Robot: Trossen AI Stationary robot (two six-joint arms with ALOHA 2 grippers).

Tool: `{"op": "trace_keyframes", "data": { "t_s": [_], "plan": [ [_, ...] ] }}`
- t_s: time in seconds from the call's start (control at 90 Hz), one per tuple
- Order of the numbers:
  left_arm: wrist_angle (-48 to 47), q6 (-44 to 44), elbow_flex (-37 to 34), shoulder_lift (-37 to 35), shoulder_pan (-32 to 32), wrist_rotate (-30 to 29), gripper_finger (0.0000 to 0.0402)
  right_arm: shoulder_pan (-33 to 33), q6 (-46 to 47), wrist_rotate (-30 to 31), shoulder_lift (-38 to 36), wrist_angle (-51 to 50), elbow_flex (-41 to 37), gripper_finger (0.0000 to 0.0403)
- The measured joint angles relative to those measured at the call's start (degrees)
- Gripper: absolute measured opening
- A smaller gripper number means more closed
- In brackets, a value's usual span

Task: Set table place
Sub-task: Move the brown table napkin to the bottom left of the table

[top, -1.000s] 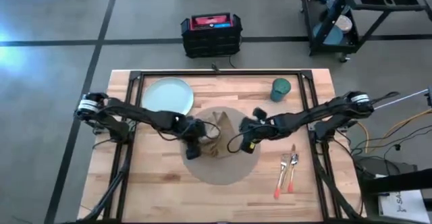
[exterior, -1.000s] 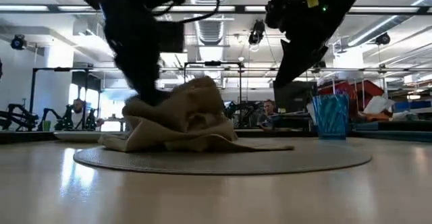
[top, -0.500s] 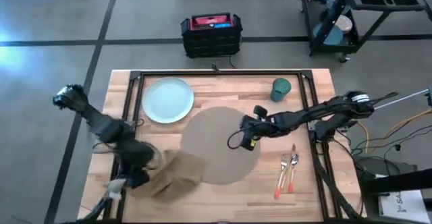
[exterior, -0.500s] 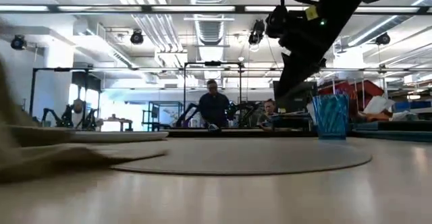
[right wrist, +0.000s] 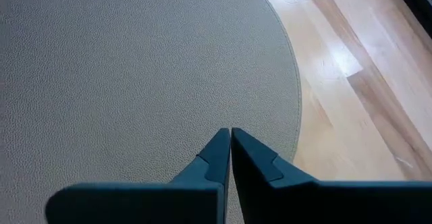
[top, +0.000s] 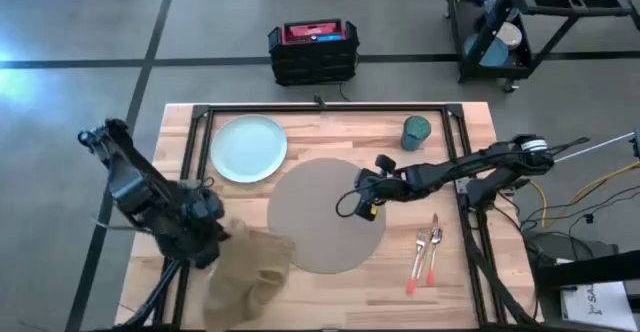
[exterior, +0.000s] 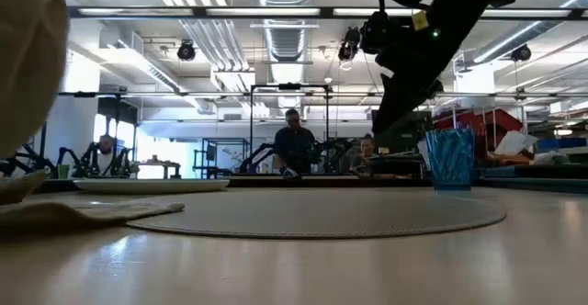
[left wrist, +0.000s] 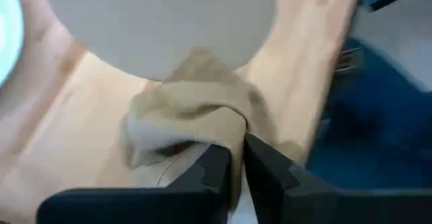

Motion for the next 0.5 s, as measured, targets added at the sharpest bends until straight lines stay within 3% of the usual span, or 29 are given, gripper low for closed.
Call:
{"op": "trace_keyframes", "data": {
  "t_s": [0.089, 0.222, 0.333, 0.5],
  "plan": [
    [5.39, 3.36, -6.79, 1.50, 1.34, -4.11, 0.0069, 0.00, 0.00, 0.00, 0.00, 0.13, 0.02, 0.0000],
    [23.29, 8.55, -17.23, 3.72, 5.34, -5.84, 0.0113, -0.16, -0.02, -0.06, 0.00, 1.06, 0.15, 0.0000],
    [35.47, 10.03, -23.48, 5.60, 9.16, 1.27, 0.0160, -0.39, -0.01, -0.42, 0.00, 1.00, 0.39, 0.0000],
    [45.53, 10.46, -28.33, 8.78, 12.43, 11.31, 0.0230, -0.39, -0.02, -0.44, 0.00, 1.01, 0.65, 0.0000]
  ]
}}
